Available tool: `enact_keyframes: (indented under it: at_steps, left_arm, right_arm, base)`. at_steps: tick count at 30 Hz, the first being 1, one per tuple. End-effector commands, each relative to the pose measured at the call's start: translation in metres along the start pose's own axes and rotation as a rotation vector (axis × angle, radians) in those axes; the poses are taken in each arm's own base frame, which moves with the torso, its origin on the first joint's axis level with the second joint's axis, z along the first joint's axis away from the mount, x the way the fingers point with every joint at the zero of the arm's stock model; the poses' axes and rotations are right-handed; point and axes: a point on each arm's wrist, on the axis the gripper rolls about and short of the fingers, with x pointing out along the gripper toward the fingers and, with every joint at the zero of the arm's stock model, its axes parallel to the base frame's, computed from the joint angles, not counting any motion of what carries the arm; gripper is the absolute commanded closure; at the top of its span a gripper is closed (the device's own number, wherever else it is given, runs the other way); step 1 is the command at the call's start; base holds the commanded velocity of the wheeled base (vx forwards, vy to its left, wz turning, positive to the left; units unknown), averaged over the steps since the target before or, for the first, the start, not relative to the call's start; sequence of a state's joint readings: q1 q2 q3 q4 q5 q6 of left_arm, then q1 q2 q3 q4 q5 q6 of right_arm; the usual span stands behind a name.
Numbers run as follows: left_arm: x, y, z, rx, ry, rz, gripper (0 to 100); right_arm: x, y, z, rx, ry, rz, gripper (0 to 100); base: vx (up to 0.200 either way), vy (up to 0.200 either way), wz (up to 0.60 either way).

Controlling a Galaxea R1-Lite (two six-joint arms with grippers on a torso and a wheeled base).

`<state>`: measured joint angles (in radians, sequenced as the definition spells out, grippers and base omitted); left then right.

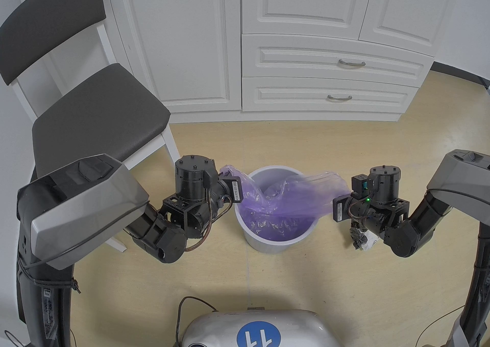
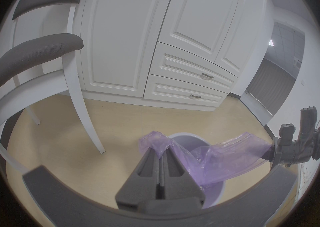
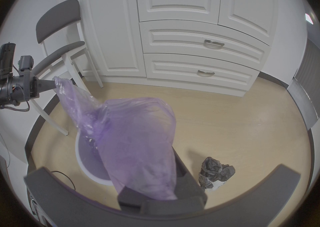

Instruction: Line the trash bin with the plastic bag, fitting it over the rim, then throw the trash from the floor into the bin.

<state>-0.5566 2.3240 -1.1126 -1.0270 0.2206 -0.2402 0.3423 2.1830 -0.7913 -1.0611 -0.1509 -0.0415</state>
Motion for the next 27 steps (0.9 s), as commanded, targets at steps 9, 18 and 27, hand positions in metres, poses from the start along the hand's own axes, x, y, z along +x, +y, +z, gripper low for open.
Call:
enact_keyframes:
  at_steps: [9,18,27]
  left_arm:
    - [0.01,0.021,-0.005,0.012,0.012,0.043,100]
    - [0.018,0.042,-0.007,0.007,0.013,0.078,100]
    - [0.024,0.064,-0.018,0.078,0.052,0.105,100]
  right_arm:
    - [0.003,-0.025,-0.006,-0.049,0.026,-0.062,100]
    - [0.006,-0.046,-0.015,-0.086,0.066,-0.096,100]
    - [0.007,-0.054,-0.023,-0.107,0.12,-0.106,100]
  base:
    - [0.0,0.0,0.0]
    - [0.0,0.0,0.0]
    - [0.0,0.0,0.0]
